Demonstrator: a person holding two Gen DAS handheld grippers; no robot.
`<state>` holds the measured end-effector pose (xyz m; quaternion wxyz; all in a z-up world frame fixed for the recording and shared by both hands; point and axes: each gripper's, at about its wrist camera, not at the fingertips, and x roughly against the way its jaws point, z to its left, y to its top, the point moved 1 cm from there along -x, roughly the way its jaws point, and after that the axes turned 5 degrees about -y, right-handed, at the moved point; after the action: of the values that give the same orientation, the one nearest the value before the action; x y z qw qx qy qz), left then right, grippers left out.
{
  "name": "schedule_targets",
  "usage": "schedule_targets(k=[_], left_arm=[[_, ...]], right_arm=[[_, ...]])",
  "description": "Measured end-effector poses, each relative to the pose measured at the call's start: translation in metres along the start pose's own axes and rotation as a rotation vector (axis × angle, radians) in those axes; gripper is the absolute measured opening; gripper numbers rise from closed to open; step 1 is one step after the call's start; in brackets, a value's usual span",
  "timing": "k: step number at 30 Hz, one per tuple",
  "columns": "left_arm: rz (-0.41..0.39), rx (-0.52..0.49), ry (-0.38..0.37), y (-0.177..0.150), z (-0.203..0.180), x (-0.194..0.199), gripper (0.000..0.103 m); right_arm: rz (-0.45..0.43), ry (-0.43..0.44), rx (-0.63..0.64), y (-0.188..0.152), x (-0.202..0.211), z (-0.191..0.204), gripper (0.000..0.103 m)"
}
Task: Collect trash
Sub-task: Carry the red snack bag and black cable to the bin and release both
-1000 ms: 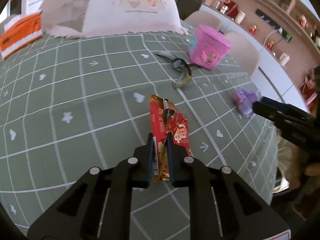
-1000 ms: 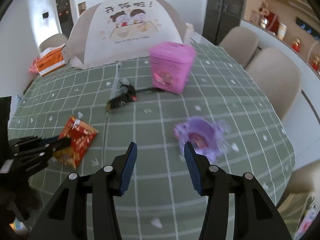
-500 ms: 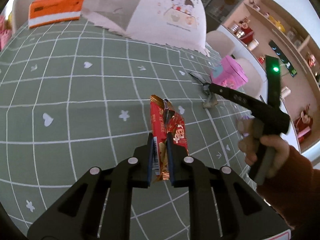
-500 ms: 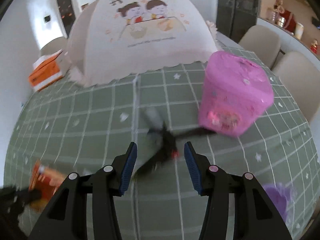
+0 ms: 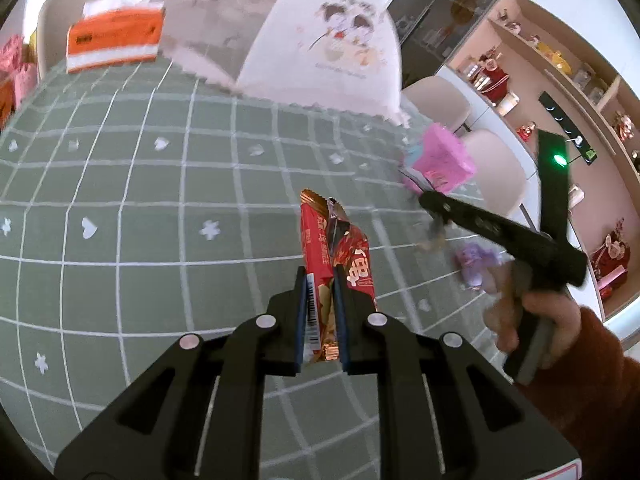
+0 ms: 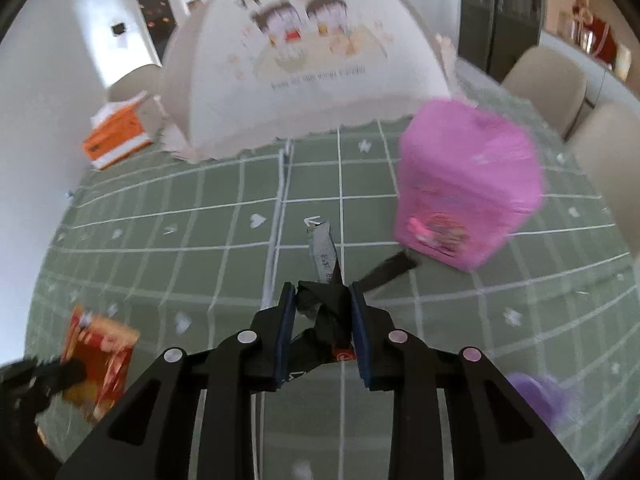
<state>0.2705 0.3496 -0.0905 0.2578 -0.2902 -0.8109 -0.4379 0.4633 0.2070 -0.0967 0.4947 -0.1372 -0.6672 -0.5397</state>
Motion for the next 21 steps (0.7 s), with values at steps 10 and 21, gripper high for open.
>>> schedule_targets(k=[10, 21], left_arm=[[-0.059, -0.142, -0.081, -0.019, -0.129, 0.031, 0.012], [0.1, -0.288, -0.293, -0.095, -0.29, -0.008, 0.012]], right_arm=[[-0.171, -0.031, -0.094, -0.072, 0.179, -0.093, 0.026], [-0.232, -0.259, -0.224, -0.205, 0.315, -0.22, 0.026]])
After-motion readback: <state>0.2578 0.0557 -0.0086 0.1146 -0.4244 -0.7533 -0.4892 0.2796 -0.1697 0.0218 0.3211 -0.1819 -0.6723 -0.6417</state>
